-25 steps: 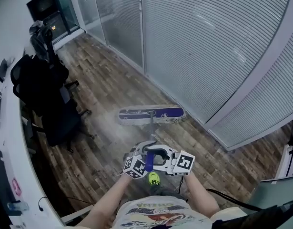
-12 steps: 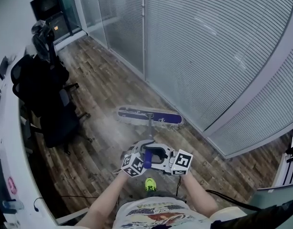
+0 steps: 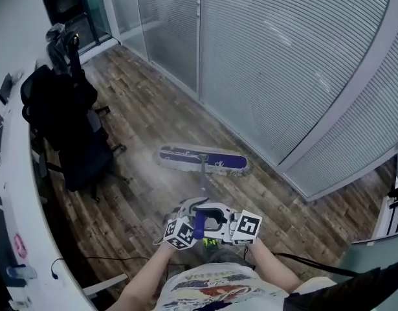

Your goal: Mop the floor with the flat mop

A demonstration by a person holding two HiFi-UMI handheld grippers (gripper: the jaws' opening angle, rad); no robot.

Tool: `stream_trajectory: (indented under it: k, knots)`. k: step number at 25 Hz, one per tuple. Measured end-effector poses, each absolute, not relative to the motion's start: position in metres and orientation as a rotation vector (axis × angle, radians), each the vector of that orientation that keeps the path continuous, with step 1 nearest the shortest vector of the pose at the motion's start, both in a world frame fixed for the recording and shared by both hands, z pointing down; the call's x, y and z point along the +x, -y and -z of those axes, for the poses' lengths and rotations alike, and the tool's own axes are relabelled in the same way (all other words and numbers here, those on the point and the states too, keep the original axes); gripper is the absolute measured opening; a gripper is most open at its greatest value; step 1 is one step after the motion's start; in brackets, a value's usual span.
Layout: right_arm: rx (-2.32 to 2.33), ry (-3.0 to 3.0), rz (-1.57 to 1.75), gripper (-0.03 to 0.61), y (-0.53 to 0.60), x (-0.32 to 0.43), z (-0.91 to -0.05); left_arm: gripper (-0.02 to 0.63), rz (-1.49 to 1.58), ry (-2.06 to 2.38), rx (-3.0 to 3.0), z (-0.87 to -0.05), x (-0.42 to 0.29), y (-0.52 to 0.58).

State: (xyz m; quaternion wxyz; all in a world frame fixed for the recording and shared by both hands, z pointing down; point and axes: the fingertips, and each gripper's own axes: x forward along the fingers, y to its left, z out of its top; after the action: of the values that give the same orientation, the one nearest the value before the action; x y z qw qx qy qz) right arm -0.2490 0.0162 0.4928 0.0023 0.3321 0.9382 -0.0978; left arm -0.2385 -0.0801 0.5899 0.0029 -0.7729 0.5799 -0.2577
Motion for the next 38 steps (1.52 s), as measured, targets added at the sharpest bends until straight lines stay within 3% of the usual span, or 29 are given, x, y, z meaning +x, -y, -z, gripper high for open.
stream_trajectory:
  k: [18, 30, 38]
  knots:
    - [1.144, -2.918, 0.329, 0.253, -0.255, -0.129, -0.479, 0.081, 0.810, -1.881, -2.406, -0.580, -0.120, -0.160]
    - [1.224, -2.878, 0.265, 0.255, -0.227, -0.142, -0.484, 0.080, 0.857, -1.851, -2.380, -0.586, -0.135, -0.129]
    - [1.259, -2.828, 0.240, 0.255, -0.148, -0.198, -0.492, 0.081, 0.878, -1.885, -2.361, -0.595, -0.196, -0.049]
